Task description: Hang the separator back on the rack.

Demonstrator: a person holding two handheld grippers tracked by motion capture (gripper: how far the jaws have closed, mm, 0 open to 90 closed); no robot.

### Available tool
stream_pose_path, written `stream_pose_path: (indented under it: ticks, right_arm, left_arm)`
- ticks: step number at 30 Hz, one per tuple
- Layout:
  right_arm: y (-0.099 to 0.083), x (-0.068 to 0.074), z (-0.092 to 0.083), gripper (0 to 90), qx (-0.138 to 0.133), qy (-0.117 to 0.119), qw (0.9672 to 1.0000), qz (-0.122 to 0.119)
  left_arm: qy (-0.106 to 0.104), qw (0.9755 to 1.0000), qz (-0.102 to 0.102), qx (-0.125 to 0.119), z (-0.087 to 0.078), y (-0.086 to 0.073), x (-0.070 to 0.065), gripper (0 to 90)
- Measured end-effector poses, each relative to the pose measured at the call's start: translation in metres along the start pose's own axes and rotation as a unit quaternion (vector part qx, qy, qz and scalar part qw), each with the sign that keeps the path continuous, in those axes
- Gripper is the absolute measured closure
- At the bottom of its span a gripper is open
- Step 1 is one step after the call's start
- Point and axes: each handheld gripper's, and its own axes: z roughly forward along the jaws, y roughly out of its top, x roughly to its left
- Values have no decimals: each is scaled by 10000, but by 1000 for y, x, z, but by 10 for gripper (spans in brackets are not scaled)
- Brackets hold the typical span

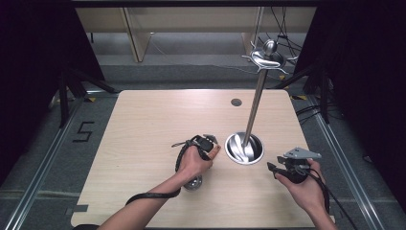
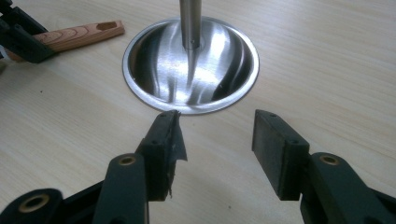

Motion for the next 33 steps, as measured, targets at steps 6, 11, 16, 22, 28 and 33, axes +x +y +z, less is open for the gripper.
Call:
stream_pose_path:
  ticks: [6,11,16,22,28,33]
  right_arm:
    - [0,0,-1,514,-31,-41,10000,-38]
    - [0,0,-1,512,-72,-31,10000,-17]
    - [0,1,-1,511,-83,-24,10000,-13]
    - [0,1,-1,508,-8,70,9999,118]
    - [0,1,0,506,-59,85,9999,120]
    - [0,2,0,506,-72,96,9998,141]
  left_arm:
    - [-27,10000,38,6,0,-1,1,654]
    - [-27,9999,138,-59,1,-2,-1,597]
    - [-92,9998,199,7,0,-2,3,664]
    - [-257,9994,199,-86,0,-3,7,677]
    - [-485,9971,92,-578,-3,-9,12,678]
    - [-715,9924,192,-980,-12,-18,12,679]
